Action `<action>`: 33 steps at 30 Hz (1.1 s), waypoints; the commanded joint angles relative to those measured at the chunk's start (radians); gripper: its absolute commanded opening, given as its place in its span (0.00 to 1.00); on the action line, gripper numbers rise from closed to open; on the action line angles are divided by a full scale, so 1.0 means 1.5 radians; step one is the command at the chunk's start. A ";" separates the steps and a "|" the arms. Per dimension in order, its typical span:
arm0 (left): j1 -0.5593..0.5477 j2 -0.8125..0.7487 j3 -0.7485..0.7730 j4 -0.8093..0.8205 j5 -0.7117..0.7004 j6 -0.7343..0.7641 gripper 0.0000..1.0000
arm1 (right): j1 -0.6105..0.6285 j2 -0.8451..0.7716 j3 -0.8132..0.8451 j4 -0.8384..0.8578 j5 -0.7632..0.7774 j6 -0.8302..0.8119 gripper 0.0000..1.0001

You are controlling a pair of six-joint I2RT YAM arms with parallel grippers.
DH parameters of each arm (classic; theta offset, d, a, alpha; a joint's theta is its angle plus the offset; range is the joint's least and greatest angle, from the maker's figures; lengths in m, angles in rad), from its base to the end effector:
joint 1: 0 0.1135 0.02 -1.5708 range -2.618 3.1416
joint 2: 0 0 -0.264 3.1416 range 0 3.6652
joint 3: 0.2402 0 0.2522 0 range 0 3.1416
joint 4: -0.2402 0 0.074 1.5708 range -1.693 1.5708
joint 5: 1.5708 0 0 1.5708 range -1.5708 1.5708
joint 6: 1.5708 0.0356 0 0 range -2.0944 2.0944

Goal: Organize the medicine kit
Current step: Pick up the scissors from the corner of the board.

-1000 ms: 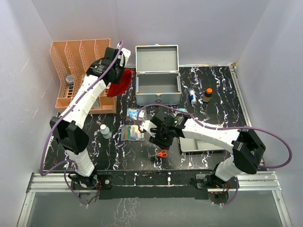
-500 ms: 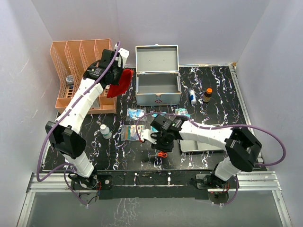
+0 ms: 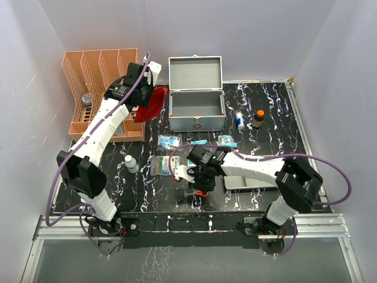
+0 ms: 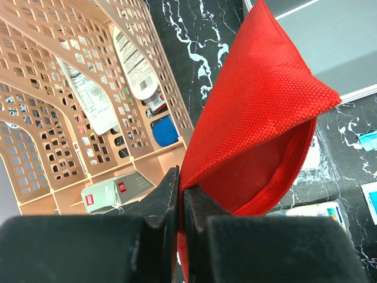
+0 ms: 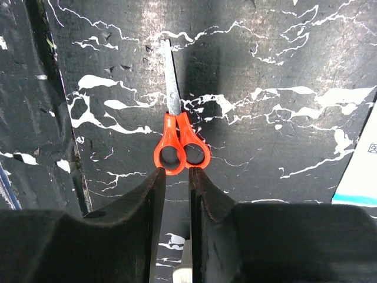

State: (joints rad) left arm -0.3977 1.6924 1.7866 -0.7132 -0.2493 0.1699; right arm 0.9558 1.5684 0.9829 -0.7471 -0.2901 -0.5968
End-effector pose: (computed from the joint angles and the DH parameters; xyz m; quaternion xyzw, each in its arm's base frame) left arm 0.3525 -0.1385 0.3954 0.1923 0.8627 0.0581 0.4642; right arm 0.1545 0.2364 0.1871 -0.7006 0.6890 0.1622 0.0901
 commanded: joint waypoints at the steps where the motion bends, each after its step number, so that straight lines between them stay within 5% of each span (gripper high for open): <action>1: -0.003 -0.040 -0.009 0.007 0.006 -0.009 0.00 | 0.009 0.008 -0.007 0.035 -0.020 -0.011 0.21; 33: -0.001 -0.043 -0.023 0.009 0.028 -0.013 0.00 | -0.022 -0.001 -0.023 0.096 -0.008 0.018 0.26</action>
State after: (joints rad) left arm -0.3977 1.6909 1.7607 -0.7033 -0.2199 0.1593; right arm 0.9466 1.6108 0.9508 -0.6449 -0.3058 -0.5694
